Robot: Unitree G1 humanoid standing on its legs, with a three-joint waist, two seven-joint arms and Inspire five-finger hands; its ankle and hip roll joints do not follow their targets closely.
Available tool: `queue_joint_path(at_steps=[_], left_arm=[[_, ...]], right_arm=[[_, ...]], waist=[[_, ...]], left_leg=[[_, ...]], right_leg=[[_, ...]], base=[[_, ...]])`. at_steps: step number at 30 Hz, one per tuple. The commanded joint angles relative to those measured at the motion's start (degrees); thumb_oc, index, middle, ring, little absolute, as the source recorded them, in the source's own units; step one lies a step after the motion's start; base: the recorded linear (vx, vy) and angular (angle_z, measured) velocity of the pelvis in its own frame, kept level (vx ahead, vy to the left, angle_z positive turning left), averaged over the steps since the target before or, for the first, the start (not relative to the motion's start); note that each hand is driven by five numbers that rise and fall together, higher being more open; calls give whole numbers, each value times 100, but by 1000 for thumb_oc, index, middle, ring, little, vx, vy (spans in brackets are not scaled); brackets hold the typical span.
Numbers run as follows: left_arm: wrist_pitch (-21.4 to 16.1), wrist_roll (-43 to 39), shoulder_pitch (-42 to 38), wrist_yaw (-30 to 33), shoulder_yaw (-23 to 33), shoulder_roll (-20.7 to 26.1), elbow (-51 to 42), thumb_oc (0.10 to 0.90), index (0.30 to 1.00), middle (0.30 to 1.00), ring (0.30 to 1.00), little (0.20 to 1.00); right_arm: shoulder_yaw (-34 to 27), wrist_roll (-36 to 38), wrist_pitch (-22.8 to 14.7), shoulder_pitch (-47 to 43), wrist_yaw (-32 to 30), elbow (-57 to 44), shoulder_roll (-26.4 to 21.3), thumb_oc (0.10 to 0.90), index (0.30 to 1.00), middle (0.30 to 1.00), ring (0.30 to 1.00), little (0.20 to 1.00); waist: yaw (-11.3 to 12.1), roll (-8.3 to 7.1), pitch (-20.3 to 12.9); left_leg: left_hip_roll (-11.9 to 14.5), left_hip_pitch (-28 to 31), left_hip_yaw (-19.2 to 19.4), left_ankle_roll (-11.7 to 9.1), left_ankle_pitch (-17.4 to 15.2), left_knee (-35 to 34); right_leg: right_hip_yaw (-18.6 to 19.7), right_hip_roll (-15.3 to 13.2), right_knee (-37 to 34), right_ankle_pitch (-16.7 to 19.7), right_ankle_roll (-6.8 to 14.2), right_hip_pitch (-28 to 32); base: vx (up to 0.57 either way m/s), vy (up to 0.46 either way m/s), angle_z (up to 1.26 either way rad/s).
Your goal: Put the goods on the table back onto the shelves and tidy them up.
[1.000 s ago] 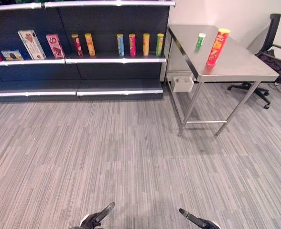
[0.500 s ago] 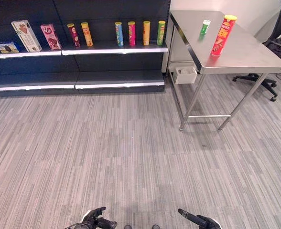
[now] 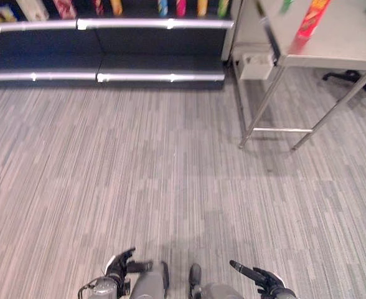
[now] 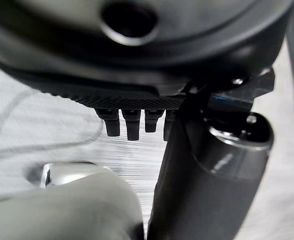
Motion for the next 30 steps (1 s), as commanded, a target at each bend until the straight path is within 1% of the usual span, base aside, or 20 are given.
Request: queue_joint_path(at_steps=[1,2,3,5,7,9,12,13,14,15,16,17,18,19,20,21,23,26,28,30], left_arm=[[-111,102,125,159,-166,176,33,800,900,900,900,900],[-98,126,163,143,-162,159,56,800,900,900,900,900],[-111,167,234,142,-133,158,11,800,900,900,900,900],[-129,197,268,153,-76,183,-56,800,900,900,900,900],[-113,255,335,141,-28,185,-10,800,900,900,900,900],[-116,293,396,98,-7,177,17,800,900,900,900,900],[-116,404,456,90,60,223,32,800,900,900,900,900],[-81,371,423,83,95,283,-75,800,900,900,900,900],[-81,371,422,83,95,281,-75,800,900,900,900,900],[-74,392,389,103,94,293,-88,800,900,900,900,900],[-62,394,374,126,93,317,-130,800,900,900,900,900],[-50,398,336,175,74,375,-171,800,900,900,900,900],[-50,398,336,175,74,375,-171,800,900,900,900,900],[-58,380,315,184,63,369,-199,800,900,900,900,900],[-94,351,250,211,56,371,-200,800,900,900,900,900],[-95,351,249,211,56,369,-200,800,900,900,900,900],[-126,369,160,214,19,382,-179,800,900,900,900,900],[-157,399,57,222,3,392,-167,800,900,900,900,900],[-170,445,16,244,23,380,-153,800,900,900,900,900],[-179,510,20,204,-5,343,-171,800,900,900,900,900]], right_arm=[[98,186,-190,228,-135,-318,-425,800,900,900,900,900],[88,209,-195,243,-106,-325,-424,800,900,900,900,900],[94,202,-205,236,-99,-336,-445,800,900,900,900,900],[105,186,-224,176,-138,-333,-484,800,900,900,900,900],[81,121,-232,136,-109,-299,-486,800,900,900,900,900],[45,44,-216,183,-86,-304,-419,800,900,900,900,900],[3,-17,-206,196,-13,-363,-363,800,900,900,900,900],[-47,-32,-192,170,15,-428,-352,800,900,900,900,900],[-48,-32,-192,169,15,-428,-354,800,900,900,900,900],[-79,-18,-192,149,6,-491,-363,800,900,900,900,900],[-111,-24,-179,130,-8,-560,-382,800,900,900,900,900],[-142,-11,-173,124,-49,-663,-379,800,900,900,900,900],[-142,-11,-172,124,-49,-665,-380,800,900,900,900,900],[-144,6,-182,113,-67,-656,-372,800,900,900,900,900],[-142,24,-175,125,-68,-635,-385,800,900,900,900,900],[-142,24,-175,123,-68,-634,-387,800,900,900,900,900],[-134,35,-165,130,-67,-603,-409,800,900,900,900,900],[-120,14,-124,128,-71,-468,-395,800,900,900,900,900],[-107,-45,-90,165,-44,-297,-338,800,900,900,900,900],[-79,-86,-74,216,0,-207,-319,800,900,900,900,900]], waist=[[-69,-53,-401],[-20,-48,-445],[66,45,-486],[245,125,-513],[317,134,-624],[303,151,-819],[331,2,-1071],[281,-50,-1024],[290,-36,-1037],[229,-35,-952],[164,20,-847],[71,226,-706],[70,210,-705],[4,319,-649],[-121,345,-579],[-125,364,-590],[-236,336,-499],[-418,203,-430],[-529,128,-447],[-542,99,-509]], left_leg=[[99,239,173,413,-260,-1343],[129,286,253,413,-232,-1837],[166,275,307,354,171,-2734],[217,217,410,228,622,-3917],[274,334,522,172,724,-4471],[261,584,642,229,924,-4497],[89,890,741,421,705,-4420],[-132,1257,765,686,295,-4221],[-113,1237,769,683,295,-4213],[-193,1392,789,787,155,-4176],[-224,1549,813,910,36,-4137],[-150,1834,832,1022,-101,-4173],[-168,1832,837,1025,-100,-4173],[-131,2009,827,1036,-181,-4236],[-181,2260,770,1002,-314,-4273],[-160,2242,763,997,-311,-4266],[-190,2490,720,912,-509,-4298],[-297,2939,561,786,-793,-4392],[-299,3183,465,723,-944,-4451],[-305,3372,385,689,-1129,-4474]], right_leg=[[-18,-181,-554,-243,905,659],[-6,-183,-604,-286,948,748],[47,-107,-663,-350,982,882],[160,-63,-672,-512,1025,1111],[274,-64,-672,-637,1116,1318],[360,-164,-672,-702,1170,1438],[413,-513,-142,-702,1398,1389],[465,-766,1410,-87,1682,814],[474,-749,1403,-71,1678,797],[521,-830,2025,450,1738,518],[471,-959,2680,960,1769,155],[210,-1103,3469,1222,1700,-385],[218,-1122,3508,1198,1703,-404],[38,-1242,3701,1026,1626,-710],[-268,-1368,3093,696,1565,-909],[-284,-1346,3057,721,1557,-906],[-519,-1343,2005,491,1541,-1092],[-469,-1101,153,867,1744,-1236],[-304,-994,-487,1157,1907,-1461],[-349,-944,-672,1200,1961,-1436]], base=[[311,46,4],[291,92,-5],[403,140,-12],[392,145,-20],[413,145,-26],[411,200,-66],[476,213,-74],[440,234,-47],[373,248,-18],[118,152,-19],[230,287,-26],[158,213,-17],[195,201,-16],[295,93,22],[295,94,31],[322,12,24],[284,-63,3],[401,-111,27],[415,-103,21],[353,-115,44]])
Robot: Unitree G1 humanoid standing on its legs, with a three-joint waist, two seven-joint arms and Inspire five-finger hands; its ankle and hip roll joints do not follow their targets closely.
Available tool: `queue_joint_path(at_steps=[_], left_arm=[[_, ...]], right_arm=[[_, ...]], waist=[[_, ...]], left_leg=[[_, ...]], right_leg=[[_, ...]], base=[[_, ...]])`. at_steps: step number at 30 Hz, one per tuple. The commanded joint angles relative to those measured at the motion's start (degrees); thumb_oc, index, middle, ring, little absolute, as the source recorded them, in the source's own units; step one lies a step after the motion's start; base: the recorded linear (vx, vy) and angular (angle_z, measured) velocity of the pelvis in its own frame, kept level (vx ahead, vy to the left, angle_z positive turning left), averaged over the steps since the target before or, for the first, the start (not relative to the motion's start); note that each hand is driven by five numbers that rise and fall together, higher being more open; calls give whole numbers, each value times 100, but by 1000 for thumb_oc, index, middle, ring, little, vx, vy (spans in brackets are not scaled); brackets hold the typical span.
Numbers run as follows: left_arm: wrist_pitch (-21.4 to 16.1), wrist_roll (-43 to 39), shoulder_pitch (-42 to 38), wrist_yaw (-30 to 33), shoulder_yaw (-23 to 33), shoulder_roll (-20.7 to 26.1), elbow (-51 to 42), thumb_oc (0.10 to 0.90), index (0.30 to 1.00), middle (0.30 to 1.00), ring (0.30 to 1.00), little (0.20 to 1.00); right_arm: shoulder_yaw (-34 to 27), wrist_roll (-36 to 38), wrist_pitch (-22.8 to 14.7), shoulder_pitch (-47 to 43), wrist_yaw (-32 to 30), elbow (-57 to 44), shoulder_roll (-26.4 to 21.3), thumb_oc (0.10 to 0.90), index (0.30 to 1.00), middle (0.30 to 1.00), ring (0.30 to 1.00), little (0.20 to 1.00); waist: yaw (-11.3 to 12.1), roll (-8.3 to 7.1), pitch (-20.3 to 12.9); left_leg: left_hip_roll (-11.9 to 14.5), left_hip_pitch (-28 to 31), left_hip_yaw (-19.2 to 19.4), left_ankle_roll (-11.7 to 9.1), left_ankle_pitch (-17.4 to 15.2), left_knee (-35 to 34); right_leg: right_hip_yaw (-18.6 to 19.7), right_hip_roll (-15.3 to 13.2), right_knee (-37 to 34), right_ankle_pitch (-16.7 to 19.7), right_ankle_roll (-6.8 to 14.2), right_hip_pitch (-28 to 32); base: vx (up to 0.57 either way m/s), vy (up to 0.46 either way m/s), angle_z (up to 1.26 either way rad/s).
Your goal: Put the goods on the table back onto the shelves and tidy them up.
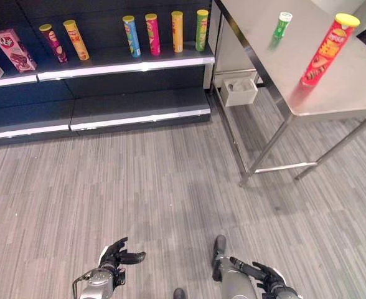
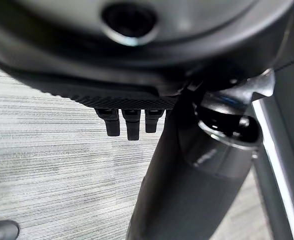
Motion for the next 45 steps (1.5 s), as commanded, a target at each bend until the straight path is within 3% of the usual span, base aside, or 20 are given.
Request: queue_joint_path(at_steps=[1,3,5,6,7,8,10,11,13,16,19,20,28,30,32,35,36,38,42,45], left_arm=[[-250,296,29,-46,-28,12,-353,800,900,900,900,900],[-277,283,25,-32,-84,-48,-414,800,900,900,900,900],[-286,155,30,-31,-131,-94,-491,800,900,900,900,900],[-287,152,46,-35,-156,-100,-523,800,900,900,900,900],[-267,120,67,-69,-195,-72,-692,800,900,900,900,900],[-268,52,58,-58,-201,-69,-768,800,900,900,900,900],[-234,46,4,-11,-236,-78,-766,800,900,900,900,900],[-240,51,-38,-4,-244,-68,-752,800,900,900,900,900],[-264,40,-72,-30,-249,-39,-781,800,900,900,900,900],[-248,43,-65,-21,-245,-45,-759,800,900,900,900,900],[-257,47,-43,-14,-302,-122,-660,800,900,900,900,900],[-273,70,-31,-20,-308,-160,-501,800,900,900,900,900],[-299,261,-151,28,-207,-57,284,800,900,900,900,900],[-320,240,-146,46,-104,43,290,800,900,900,900,900],[-344,255,-64,27,45,181,159,800,900,900,900,900],[-326,389,38,24,274,216,46,800,900,900,900,900],[-325,390,38,26,267,205,45,800,900,900,900,900],[-343,463,24,31,298,205,-51,800,900,900,900,900],[-389,619,9,-128,261,243,-89,800,900,900,900,900],[-451,613,91,-235,213,220,-188,800,900,900,900,900]], right_arm=[[-2,-76,-58,53,-15,64,-281,800,900,900,900,900],[20,-69,-85,103,9,164,-306,800,900,900,900,900],[38,-55,-90,130,2,184,-353,800,900,900,900,900],[52,-40,-100,136,4,170,-376,800,900,900,900,900],[41,-3,-109,205,6,60,-433,800,900,900,900,900],[19,36,-118,195,-4,23,-482,800,900,900,900,900],[6,101,-94,122,-72,34,-536,800,900,900,900,900],[-13,144,-84,98,-96,29,-553,800,900,900,900,900],[-14,196,-123,89,-80,-58,-605,800,900,900,900,900],[8,122,-127,63,-104,-58,-678,800,900,900,900,900],[-9,32,-142,55,-99,132,-620,800,900,900,900,900],[-66,22,-120,71,-129,304,-468,800,900,900,900,900],[-594,296,-97,116,-302,886,-341,800,900,900,900,900],[-976,479,-135,190,-392,962,-498,800,900,900,900,900],[-1917,848,-225,518,-630,809,-899,800,900,900,900,900],[-3400,1010,-372,1123,-1214,-133,-1751,800,900,900,900,900],[-3414,1005,-363,1136,-1218,-148,-1754,800,900,900,900,900],[-3858,915,-439,1240,-1183,-988,-2369,800,900,900,900,900],[-3989,778,-960,1055,-612,-3646,-3430,800,900,900,900,900],[-3853,926,-1182,730,-272,-4782,-3869,800,900,900,900,900]], waist=[[8,-133,-54],[-83,-96,-185],[-100,-55,-251],[-113,-54,-267],[-106,-102,-253],[-69,-99,-158],[-45,-215,-51],[-35,-239,-18],[56,-223,-11],[264,-36,-6],[185,120,-94],[120,130,-237],[-109,14,-271],[-188,-21,-276],[-361,-61,-306],[-639,-110,-390],[-628,-98,-396],[-705,-121,-394],[-692,-209,-426],[-601,-238,-531]], left_leg=[[147,-387,-116,-204,-16,100],[331,-252,-193,-316,-216,303],[459,-470,-219,-484,-142,1024],[510,-608,-173,-598,-29,1396],[713,-1079,-103,-804,449,2622],[798,-1439,-132,-872,696,3480],[915,-2033,-11,-831,920,4329],[1063,-2234,205,-776,877,4289],[1287,-2289,523,-675,553,2845],[1170,-2321,-155,-825,1254,947],[1121,-1929,-340,-863,1196,370],[1036,-1593,-116,-806,1193,74],[846,-1284,576,-556,878,-22],[822,-1236,738,-509,800,-22],[803,-1148,957,-466,700,-22],[769,-990,1179,-425,544,-22],[770,-995,1185,-424,543,-22],[748,-959,1242,-413,513,-22],[768,-868,1410,-433,463,-22],[791,-838,1459,-450,468,-22]], right_leg=[[-25,-71,-651,1047,237,1069],[-9,8,-535,1109,114,1253],[-116,59,-482,989,-5,1418],[-165,114,-527,904,-66,1556],[-203,232,-563,653,-296,1892],[-230,325,-578,548,-435,2059],[-285,318,-648,402,-546,2236],[-303,317,-651,335,-551,2315],[-273,232,-651,213,-419,2481],[-75,312,-651,57,-350,2654],[61,331,-651,4,-284,2733],[252,199,-651,69,-221,2683],[845,-42,-549,288,43,2384],[967,-81,-503,342,108,2287],[1076,-119,-435,408,219,2187],[1183,-150,-365,468,340,2122],[1190,-149,-364,471,341,2113],[1248,-156,-378,518,363,2077],[1211,-195,-497,600,397,2079],[1140,-213,-591,647,406,2107]], base=[[359,-142,41],[511,-265,36],[376,-269,57],[328,-321,29],[305,-332,8],[251,-322,-3],[89,-184,-9],[197,-78,-14],[244,87,-10],[198,195,-36],[199,217,-104],[163,313,-142],[66,202,-52],[27,149,-44],[79,170,-47],[89,127,-52],[21,79,-41],[-11,47,-15],[-2,14,-26],[21,-27,-30]])
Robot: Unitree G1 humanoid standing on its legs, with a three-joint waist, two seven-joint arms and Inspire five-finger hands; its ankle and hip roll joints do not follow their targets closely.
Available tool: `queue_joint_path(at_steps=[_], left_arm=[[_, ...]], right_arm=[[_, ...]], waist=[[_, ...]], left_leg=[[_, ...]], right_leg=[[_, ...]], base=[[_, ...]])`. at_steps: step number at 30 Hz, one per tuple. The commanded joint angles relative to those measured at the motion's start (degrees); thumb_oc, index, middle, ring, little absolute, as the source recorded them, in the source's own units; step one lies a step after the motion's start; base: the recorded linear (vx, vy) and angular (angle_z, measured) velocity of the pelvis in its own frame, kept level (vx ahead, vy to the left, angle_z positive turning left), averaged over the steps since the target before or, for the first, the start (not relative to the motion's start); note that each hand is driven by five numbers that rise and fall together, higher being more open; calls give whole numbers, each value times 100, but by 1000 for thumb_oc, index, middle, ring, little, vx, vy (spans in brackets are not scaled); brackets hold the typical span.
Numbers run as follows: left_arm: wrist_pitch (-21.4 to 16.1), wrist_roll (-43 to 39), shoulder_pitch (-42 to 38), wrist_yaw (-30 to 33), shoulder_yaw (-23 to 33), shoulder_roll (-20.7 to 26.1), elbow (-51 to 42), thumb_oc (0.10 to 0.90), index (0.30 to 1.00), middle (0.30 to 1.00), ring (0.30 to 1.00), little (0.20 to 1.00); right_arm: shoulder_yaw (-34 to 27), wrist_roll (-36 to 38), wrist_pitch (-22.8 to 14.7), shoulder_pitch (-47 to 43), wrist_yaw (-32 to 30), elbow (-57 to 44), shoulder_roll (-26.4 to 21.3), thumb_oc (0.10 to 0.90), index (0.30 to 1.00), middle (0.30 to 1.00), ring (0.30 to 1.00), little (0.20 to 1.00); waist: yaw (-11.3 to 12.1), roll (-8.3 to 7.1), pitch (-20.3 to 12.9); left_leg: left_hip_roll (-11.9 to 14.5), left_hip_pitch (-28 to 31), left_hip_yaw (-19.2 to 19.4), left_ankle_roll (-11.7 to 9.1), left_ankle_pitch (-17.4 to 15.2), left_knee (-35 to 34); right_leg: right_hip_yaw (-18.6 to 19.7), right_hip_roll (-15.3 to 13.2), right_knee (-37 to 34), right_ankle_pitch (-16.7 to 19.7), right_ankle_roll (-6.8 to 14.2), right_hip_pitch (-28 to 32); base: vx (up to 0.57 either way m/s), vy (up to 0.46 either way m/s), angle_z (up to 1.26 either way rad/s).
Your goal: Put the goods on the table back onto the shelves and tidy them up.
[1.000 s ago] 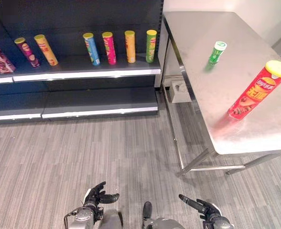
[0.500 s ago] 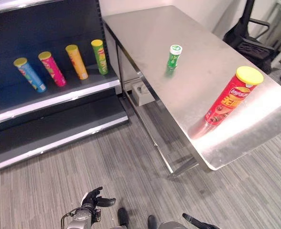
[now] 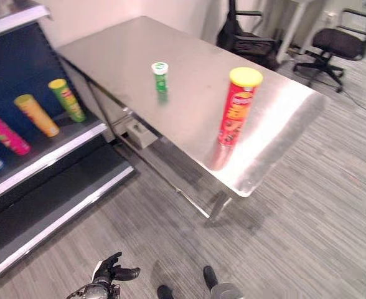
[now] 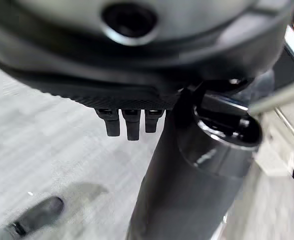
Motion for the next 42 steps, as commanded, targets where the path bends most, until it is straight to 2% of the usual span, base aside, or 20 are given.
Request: queue_joint_path(at_steps=[1,5,6,7,9,10,17,19,27,42], left_arm=[[-390,172,-277,-144,33,330,-145,800,900,900,900,900],[-435,241,-171,-309,-133,279,-180,800,900,900,900,900],[-436,241,-167,-309,-124,277,-180,800,900,900,900,900],[-432,275,-115,-355,-193,245,-140,800,900,900,900,900],[-431,277,-105,-358,-205,227,-117,800,900,900,900,900],[-426,268,-60,-368,-249,194,-85,800,900,900,900,900],[-418,223,35,-348,-338,185,-27,800,900,900,900,900],[-411,151,88,-316,-369,186,-6,800,900,900,900,900],[-394,69,177,-262,-365,208,-3,800,900,900,900,900],[-363,14,345,-203,-402,239,-29,800,900,900,900,900]], right_arm=[[282,126,-1000,-1116,615,88,-301,800,900,900,900,900],[532,411,-1105,-1471,964,-307,-630,800,900,900,900,900],[551,413,-1107,-1491,964,-296,-638,800,900,900,900,900],[690,411,-1080,-1633,1030,-258,-735,800,900,900,900,900],[815,345,-1084,-1744,1020,-187,-814,800,900,900,900,900],[948,278,-1043,-1885,1010,-83,-886,800,900,900,900,900],[1453,185,-1035,-2443,873,321,-1037,800,900,900,900,900],[1904,251,-984,-2821,884,695,-1063,800,900,900,900,900],[2191,427,-963,-3184,862,978,-1152,800,900,900,900,900],[2765,258,-922,-4003,543,1520,-1245,800,900,900,900,900]], waist=[[623,-308,-287],[794,-334,-402],[778,-333,-402],[863,-341,-438],[871,-342,-444],[956,-348,-463],[1141,-380,-488],[1288,-410,-510],[1441,-453,-514],[1637,-421,-517]], left_leg=[[251,244,45,-294,-489,74],[266,227,-10,-323,-455,74],[266,226,-17,-323,-454,74],[272,228,-55,-335,-454,74],[274,231,-79,-341,-453,74],[280,224,-121,-353,-451,74],[313,213,-290,-394,-408,74],[356,206,-396,-446,-361,74],[431,171,-593,-522,-286,74],[474,124,-797,-579,-224,74]], right_leg=[[-183,-468,83,137,675,-350],[-324,-504,52,127,646,-287],[-332,-505,51,125,645,-282],[-412,-519,39,100,638,-227],[-457,-527,36,88,632,-199],[-513,-529,31,62,611,-154],[-694,-523,31,-10,566,-18],[-833,-505,31,-78,522,85],[-1074,-474,31,-185,462,236],[-1292,-439,31,-280,410,356]], base=[[54,-34,-6],[15,-27,15],[22,-27,23],[21,-27,21],[17,-26,28],[9,-28,39],[14,-36,17],[34,-66,14],[12,-46,18],[14,-25,13]])
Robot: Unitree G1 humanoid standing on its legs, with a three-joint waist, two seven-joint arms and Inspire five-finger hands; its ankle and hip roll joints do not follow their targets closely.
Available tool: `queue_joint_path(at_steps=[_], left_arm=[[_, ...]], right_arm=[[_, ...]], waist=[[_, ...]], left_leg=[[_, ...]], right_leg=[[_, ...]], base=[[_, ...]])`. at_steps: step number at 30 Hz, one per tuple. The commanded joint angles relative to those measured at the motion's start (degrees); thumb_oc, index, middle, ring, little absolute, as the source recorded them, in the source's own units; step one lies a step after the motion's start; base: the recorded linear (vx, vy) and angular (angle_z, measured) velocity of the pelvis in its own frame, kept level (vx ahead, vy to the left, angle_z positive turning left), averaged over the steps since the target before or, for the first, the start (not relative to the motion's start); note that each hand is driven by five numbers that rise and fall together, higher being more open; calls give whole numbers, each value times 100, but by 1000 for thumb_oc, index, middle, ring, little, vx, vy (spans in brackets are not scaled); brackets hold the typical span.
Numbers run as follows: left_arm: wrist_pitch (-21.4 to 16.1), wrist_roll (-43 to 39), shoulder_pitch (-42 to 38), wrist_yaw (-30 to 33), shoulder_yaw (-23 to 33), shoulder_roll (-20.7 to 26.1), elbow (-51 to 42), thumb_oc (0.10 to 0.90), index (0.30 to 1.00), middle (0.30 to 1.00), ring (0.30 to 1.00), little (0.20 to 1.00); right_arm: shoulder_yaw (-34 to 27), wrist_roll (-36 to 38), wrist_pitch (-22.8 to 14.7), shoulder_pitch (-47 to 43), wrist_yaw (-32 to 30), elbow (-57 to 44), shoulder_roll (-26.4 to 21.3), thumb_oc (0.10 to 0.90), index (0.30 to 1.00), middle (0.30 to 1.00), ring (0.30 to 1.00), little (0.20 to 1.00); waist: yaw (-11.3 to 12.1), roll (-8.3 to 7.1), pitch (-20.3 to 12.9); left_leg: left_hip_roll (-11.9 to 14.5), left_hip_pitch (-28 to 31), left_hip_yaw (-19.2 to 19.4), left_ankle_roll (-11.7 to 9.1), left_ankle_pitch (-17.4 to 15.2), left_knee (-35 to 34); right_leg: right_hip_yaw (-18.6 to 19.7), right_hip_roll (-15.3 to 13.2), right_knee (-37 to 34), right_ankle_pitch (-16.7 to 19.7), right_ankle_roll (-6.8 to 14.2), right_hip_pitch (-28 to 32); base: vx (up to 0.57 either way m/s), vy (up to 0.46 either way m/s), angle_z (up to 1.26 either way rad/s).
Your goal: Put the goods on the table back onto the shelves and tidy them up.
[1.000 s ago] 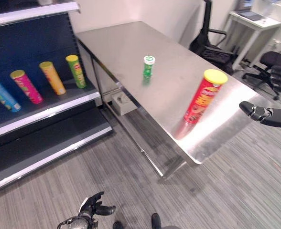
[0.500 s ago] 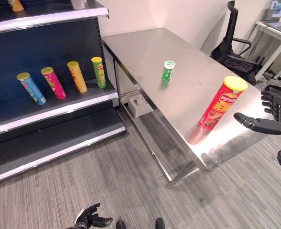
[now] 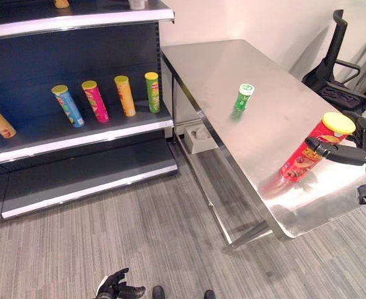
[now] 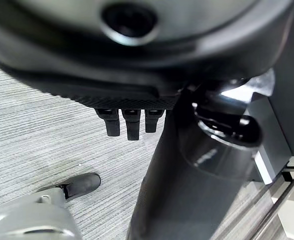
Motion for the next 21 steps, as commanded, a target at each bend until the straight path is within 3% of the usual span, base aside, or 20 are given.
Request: queue_joint_path(at_steps=[1,3,4,5,6,16,21], left_arm=[[-265,-161,-252,45,-109,244,-99,800,900,900,900,900],[-268,-161,-232,44,-138,228,-104,800,900,900,900,900],[-261,-154,-224,53,-162,216,-96,800,900,900,900,900],[-261,-154,-224,53,-161,215,-96,800,900,900,900,900],[-251,-165,-219,61,-162,204,-96,800,900,900,900,900],[-264,-197,-217,105,-117,220,-99,800,900,900,900,900],[-261,-170,-228,148,-1,233,-136,800,900,900,900,900]], right_arm=[[-38,91,-378,-953,-412,121,-675,800,900,900,900,900],[91,110,-377,-1092,-395,130,-700,800,900,900,900,900],[135,134,-373,-1126,-388,135,-713,571,556,556,556,556],[140,135,-373,-1132,-388,138,-714,522,484,484,484,484],[147,128,-363,-1133,-401,142,-720,400,300,300,300,300],[162,116,-369,-1158,-424,105,-699,400,300,300,300,300],[-171,-48,-457,-1032,-641,-304,-656,400,300,300,300,300]], waist=[[251,-247,-222],[283,-254,-222],[298,-262,-217],[295,-261,-217],[305,-268,-212],[333,-308,-204],[310,-276,-236]], left_leg=[[474,291,232,-440,-428,70],[481,273,201,-451,-418,70],[485,266,181,-454,-414,70],[485,266,179,-454,-414,70],[487,261,168,-456,-411,70],[511,256,139,-462,-420,70],[512,307,114,-459,-457,70]], right_leg=[[-36,-390,35,-76,564,-50],[-75,-382,35,-92,556,-36],[-92,-379,35,-95,553,-29],[-94,-379,35,-95,552,-29],[-106,-374,35,-100,549,-20],[-131,-364,35,-119,540,-14],[-118,-336,35,-183,512,37]], base=[[11,-19,5],[12,-22,4],[10,-19,4],[10,-14,4],[6,-5,5],[6,-6,5],[10,-16,0]])
